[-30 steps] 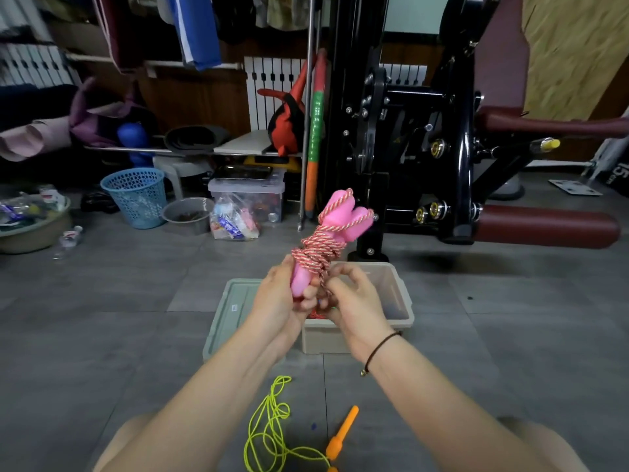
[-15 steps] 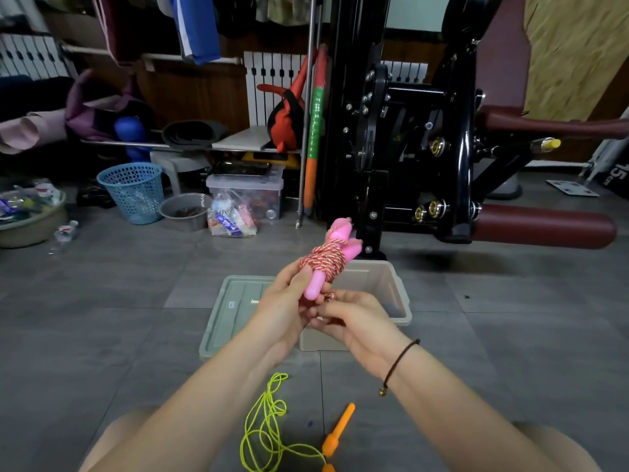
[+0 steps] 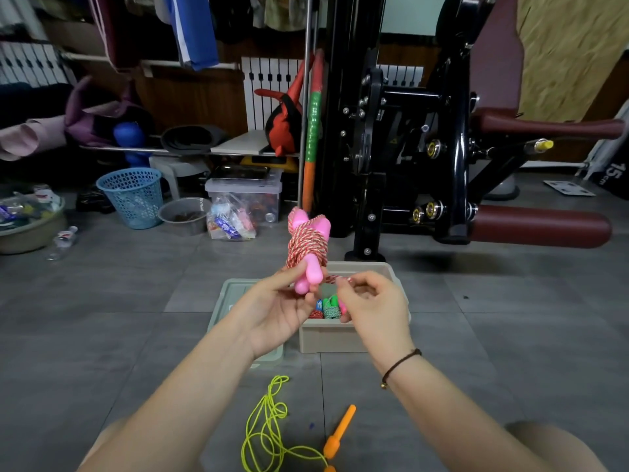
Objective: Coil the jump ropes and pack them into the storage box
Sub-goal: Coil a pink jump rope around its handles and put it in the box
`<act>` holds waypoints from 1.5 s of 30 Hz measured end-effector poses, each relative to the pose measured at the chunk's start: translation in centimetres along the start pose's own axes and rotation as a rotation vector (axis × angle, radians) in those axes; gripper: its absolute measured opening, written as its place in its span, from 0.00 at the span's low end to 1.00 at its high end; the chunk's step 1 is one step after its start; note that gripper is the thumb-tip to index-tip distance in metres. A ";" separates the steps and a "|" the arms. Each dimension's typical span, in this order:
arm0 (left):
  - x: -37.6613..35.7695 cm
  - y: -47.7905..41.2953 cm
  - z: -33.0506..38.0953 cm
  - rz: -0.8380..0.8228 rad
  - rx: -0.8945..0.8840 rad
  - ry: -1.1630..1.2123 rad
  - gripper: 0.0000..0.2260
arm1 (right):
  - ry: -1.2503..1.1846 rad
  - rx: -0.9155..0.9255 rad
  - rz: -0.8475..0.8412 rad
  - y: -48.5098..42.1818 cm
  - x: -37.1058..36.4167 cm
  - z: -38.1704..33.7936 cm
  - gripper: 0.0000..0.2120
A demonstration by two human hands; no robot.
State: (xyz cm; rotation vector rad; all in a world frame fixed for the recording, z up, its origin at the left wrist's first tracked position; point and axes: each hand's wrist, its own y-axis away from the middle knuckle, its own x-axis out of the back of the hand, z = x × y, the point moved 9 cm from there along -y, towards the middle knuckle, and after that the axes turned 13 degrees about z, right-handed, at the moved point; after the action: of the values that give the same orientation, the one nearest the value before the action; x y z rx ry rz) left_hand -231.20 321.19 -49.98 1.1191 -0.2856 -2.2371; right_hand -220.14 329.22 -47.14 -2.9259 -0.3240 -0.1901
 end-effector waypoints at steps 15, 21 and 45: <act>0.6 1.7 4.3 0.295 -0.817 -0.640 0.19 | -0.278 -0.236 -0.288 2.5 -3.1 0.0 0.07; 1.3 4.0 5.3 0.542 -1.043 -0.767 0.18 | -0.343 -0.238 -0.298 2.3 -3.1 -0.3 0.03; -3.6 3.9 4.2 0.231 -1.273 -1.150 0.13 | -0.679 -0.571 -0.259 1.7 -1.8 -0.1 0.06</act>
State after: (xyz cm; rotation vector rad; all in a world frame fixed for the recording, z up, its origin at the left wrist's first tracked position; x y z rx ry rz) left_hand -231.18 319.97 -43.27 -0.8256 0.5039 -1.9419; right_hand -221.52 327.16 -47.59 -3.3997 -0.8709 0.8292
